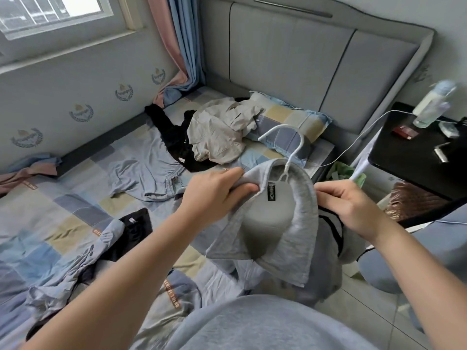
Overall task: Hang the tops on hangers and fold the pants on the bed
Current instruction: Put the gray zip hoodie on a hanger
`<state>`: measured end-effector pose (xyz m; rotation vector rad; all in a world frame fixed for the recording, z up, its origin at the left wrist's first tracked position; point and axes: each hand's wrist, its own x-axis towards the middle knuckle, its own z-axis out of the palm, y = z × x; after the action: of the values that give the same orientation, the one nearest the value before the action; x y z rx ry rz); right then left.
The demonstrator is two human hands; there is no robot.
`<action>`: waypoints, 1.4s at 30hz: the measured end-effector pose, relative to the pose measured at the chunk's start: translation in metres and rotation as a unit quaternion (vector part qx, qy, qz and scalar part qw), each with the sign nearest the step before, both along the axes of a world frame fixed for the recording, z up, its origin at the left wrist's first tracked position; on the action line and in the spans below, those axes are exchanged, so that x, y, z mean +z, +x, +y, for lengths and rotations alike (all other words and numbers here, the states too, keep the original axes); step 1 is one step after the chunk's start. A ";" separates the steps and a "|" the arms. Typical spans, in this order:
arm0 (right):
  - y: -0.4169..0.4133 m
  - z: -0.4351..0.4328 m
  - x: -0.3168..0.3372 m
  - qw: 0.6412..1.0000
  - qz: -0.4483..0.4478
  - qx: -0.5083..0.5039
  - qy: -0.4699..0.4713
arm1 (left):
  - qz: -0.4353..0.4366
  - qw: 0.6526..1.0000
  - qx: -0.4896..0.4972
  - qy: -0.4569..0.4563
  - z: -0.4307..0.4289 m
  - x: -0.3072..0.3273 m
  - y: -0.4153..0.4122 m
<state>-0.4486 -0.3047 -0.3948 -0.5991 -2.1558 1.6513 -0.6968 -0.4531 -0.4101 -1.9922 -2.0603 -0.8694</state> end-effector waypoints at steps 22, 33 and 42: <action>0.019 0.080 0.026 0.940 0.035 -0.300 0.156 | 0.029 0.999 0.024 0.013 -0.013 0.024 -0.081; -0.004 0.046 0.042 0.986 -0.014 -0.133 0.100 | -0.272 0.957 0.043 0.088 -0.005 0.025 -0.049; 0.048 0.007 0.016 0.939 -0.112 -0.139 0.295 | -0.216 0.976 -0.028 -0.018 0.043 0.026 -0.005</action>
<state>-0.4008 -0.2974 -0.3789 -0.8753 -2.4226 0.7569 -0.7015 -0.4098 -0.3837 -2.0294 -2.2514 -1.3919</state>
